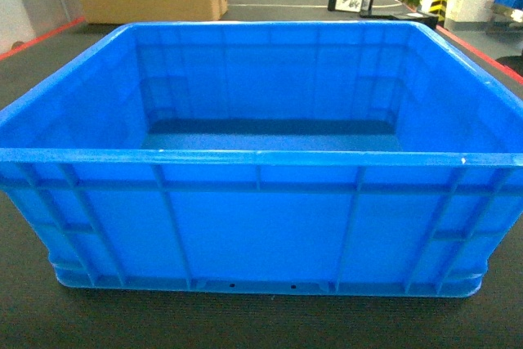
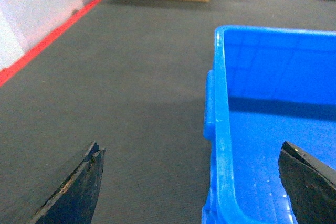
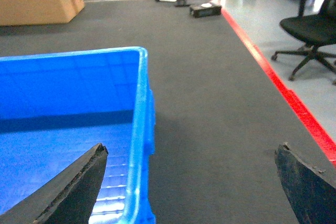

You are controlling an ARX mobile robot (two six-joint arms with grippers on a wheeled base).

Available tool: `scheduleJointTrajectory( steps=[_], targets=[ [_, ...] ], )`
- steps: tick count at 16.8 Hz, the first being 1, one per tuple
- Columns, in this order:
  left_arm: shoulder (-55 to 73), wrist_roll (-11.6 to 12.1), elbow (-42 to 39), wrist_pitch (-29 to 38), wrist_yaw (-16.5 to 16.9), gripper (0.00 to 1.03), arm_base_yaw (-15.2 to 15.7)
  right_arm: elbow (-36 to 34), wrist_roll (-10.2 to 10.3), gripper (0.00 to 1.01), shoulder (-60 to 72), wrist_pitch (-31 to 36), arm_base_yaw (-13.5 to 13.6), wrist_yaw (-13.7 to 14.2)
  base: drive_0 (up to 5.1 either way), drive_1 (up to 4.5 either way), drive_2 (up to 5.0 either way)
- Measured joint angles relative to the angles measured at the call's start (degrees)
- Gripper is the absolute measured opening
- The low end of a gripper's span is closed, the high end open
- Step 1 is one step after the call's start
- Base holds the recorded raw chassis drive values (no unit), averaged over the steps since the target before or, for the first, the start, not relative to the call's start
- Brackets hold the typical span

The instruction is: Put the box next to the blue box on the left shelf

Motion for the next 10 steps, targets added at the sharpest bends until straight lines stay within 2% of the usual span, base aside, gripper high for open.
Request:
scheduleJointTrajectory(
  steps=[1,2,3,5,8,10],
  targets=[
    [6.0,-0.2,5.0,-2.6,0.6,0.98,-0.3,5.9,1.2,0.98,6.4,-4.6,-0.2,-3.2,0.0,0.0,0.0],
    [9.4,-0.8,8.6,-5.1,1.0,0.98,-0.3,10.0,2.2,0.98,10.6,-7.6,-0.5,-5.2,0.0,0.0,0.0],
    [13.9,-2.2,14.3,-9.7,1.9,0.98,-0.3,16.2,3.3,0.98,17.2,-11.9,-0.8,-7.0,0.0,0.0,0.0],
    [20.1,-5.2,22.2,-16.4,2.7,0.98,-0.1,24.9,4.4,0.98,25.6,-17.7,-1.2,-8.7,0.0,0.0,0.0],
    [27.5,-6.7,29.1,-23.1,3.9,0.98,-0.5,33.1,5.4,0.98,33.2,-23.2,-1.6,-10.8,0.0,0.0,0.0],
    [31.0,-7.0,31.3,-25.6,3.5,0.98,-0.7,35.0,5.9,0.98,37.0,-24.7,-1.5,-11.3,0.0,0.0,0.0]
  ],
)
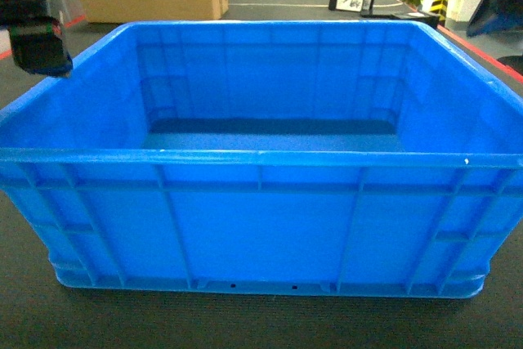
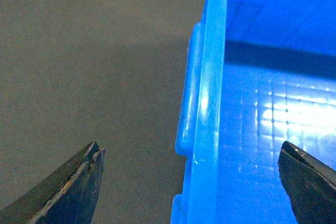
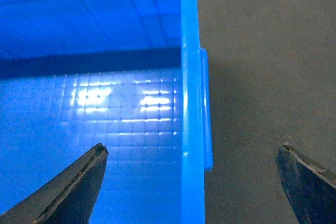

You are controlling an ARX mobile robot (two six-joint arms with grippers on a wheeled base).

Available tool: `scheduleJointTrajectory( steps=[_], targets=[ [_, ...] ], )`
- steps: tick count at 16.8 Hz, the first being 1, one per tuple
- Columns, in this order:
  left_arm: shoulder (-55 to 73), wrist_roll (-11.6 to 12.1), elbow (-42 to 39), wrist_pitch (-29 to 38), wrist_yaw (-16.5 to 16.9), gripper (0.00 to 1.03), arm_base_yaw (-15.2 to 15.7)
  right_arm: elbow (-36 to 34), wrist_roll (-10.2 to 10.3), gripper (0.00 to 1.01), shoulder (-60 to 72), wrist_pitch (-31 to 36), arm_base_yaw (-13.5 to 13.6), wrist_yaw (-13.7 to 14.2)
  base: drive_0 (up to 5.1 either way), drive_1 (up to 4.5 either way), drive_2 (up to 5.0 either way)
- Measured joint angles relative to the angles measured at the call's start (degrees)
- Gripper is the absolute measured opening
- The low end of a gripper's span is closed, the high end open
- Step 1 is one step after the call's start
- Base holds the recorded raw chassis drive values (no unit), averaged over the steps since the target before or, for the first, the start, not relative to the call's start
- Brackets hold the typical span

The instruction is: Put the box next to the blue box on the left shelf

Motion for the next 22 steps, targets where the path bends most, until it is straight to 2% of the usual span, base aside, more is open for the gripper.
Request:
scheduleJointTrajectory(
  steps=[4,7,9,13,14,20,21,22],
  targets=[
    [4.5,-1.1,2.5,-2.5,-0.3,0.98,-0.7,0.0,0.2,0.98,5.2,-1.8,0.1,1.3,0.0,0.0,0.0],
    [7.7,-1.0,3.9,-3.8,-0.7,0.98,-1.4,0.1,0.6,0.98,8.0,-3.5,0.4,1.5,0.0,0.0,0.0],
    [10.0,-1.1,4.2,-5.6,-0.9,0.98,-2.2,0.3,1.7,0.98,10.2,-4.9,0.3,0.6,0.0,0.0,0.0],
    [10.1,-0.5,5.3,-9.9,-1.4,0.98,-2.6,0.3,1.9,0.98,10.3,-4.8,0.0,1.1,0.0,0.0,0.0],
    [10.1,-0.1,5.3,-9.9,-1.9,0.98,-2.6,0.2,1.7,0.91,10.3,-4.9,0.0,1.7,0.0,0.0,0.0],
    [10.0,0.4,5.3,-10.1,-2.4,0.98,-3.0,-1.1,0.1,0.34,9.6,-3.0,0.7,2.2,0.0,0.0,0.0],
    [9.7,0.4,5.3,-10.1,-2.3,0.98,-2.9,-1.3,-0.3,0.16,9.1,-3.2,1.3,2.2,0.0,0.0,0.0],
    [8.8,0.3,4.7,-8.9,-2.0,0.98,-2.9,-1.4,-0.2,0.08,8.4,-3.1,1.5,2.1,0.0,0.0,0.0]
  ],
)
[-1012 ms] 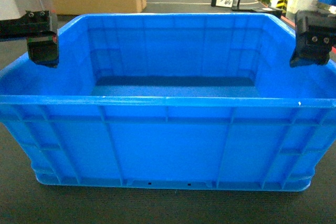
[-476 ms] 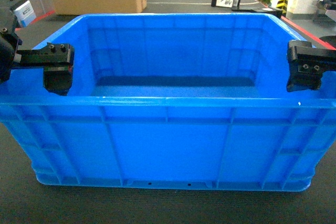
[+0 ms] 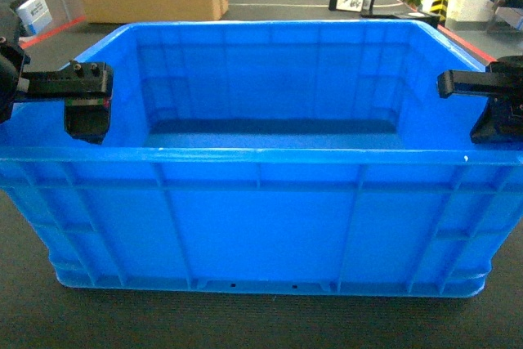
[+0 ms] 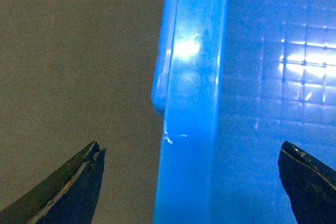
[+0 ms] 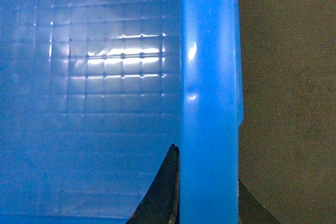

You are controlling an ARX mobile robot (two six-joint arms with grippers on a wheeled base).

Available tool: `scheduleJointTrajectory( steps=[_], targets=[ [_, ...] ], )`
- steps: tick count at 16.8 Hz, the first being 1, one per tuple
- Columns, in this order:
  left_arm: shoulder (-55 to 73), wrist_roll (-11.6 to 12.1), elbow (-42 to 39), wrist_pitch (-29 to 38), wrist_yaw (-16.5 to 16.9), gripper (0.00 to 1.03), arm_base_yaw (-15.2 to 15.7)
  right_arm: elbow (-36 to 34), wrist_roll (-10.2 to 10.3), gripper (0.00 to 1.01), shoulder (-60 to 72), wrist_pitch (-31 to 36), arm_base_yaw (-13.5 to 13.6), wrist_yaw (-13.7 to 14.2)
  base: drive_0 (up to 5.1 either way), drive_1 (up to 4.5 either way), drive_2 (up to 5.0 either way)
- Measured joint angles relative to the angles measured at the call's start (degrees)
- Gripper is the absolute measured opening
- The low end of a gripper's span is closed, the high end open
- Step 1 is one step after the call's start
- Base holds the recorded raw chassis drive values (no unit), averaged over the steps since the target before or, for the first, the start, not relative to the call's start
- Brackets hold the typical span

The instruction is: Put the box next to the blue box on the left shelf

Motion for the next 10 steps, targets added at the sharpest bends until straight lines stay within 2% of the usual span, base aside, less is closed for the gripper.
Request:
scheduleJointTrajectory(
  steps=[4,6,7,9,10],
  targets=[
    [-2.0,0.0,-1.0,1.2,0.1,0.98,-0.8,-0.3,0.0,0.08,-0.1,0.1,0.0,0.0,0.0,0.0,0.0],
    [-2.0,-0.5,-1.2,2.0,-0.2,0.98,-0.3,-0.4,0.0,0.08,-0.2,0.2,0.0,0.0,0.0,0.0,0.0],
    [-2.0,-1.5,-1.4,1.9,0.1,0.98,0.2,-0.6,0.0,0.08,-0.4,0.2,0.0,0.0,0.0,0.0,0.0],
    [-2.0,-1.5,-2.0,2.3,-0.2,0.98,0.5,-0.6,0.0,0.08,-0.4,0.2,0.0,0.1,0.0,0.0,0.0],
    [-2.0,-1.4,-2.1,2.1,-0.6,0.9,0.5,-0.7,0.0,0.08,-0.4,0.3,0.0,0.2,0.0,0.0,0.0]
  ],
)
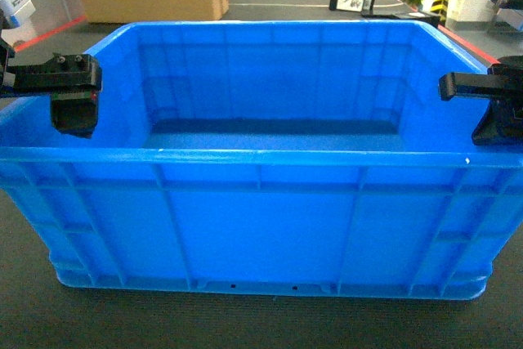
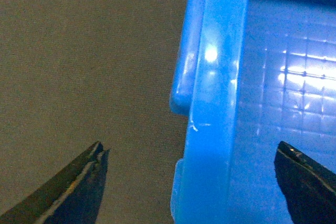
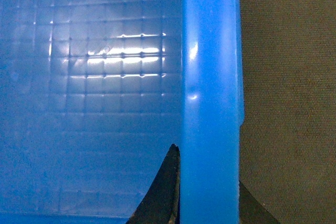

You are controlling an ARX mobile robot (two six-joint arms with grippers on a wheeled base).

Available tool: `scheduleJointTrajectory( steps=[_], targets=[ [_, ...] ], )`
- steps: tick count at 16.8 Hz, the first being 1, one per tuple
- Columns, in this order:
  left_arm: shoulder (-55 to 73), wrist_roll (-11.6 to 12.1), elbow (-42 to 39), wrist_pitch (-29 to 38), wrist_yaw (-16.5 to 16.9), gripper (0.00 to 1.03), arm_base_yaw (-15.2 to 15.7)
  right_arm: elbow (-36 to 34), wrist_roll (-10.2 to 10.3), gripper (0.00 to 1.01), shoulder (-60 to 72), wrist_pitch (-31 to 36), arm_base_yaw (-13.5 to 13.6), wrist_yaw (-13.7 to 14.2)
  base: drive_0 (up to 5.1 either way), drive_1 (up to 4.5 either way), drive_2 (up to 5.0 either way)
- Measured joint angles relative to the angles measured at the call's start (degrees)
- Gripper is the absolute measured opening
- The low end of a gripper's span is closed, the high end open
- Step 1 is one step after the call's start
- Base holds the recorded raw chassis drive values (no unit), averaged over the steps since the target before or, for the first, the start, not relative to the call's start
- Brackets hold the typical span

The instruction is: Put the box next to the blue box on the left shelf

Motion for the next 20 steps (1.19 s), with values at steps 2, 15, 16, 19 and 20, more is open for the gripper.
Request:
scheduleJointTrajectory(
  steps=[2,15,16,19,20],
  targets=[
    [0.0,0.0,0.0,0.0,0.5,0.67,0.0,-0.1,0.0,0.08,0.0,0.1,0.0,0.0,0.0,0.0,0.0],
    [-12.0,1.5,-7.3,2.3,-1.8,0.09,-3.5,-7.8,-1.5,0.08,-8.6,5.5,1.2,1.6,0.0,0.0,0.0],
    [-15.3,1.8,-9.3,4.0,-3.4,0.09,-4.2,-9.6,-1.7,0.08,-11.4,7.3,2.0,2.6,0.0,0.0,0.0],
    [-26.7,1.1,-16.5,5.7,-8.3,0.09,-7.5,-15.3,-2.8,0.08,-21.2,10.4,4.7,5.1,0.0,0.0,0.0],
    [-30.3,0.9,-19.3,5.5,-10.1,0.09,-8.7,-18.1,-3.1,0.08,-24.5,10.9,6.0,6.7,0.0,0.0,0.0]
  ],
)
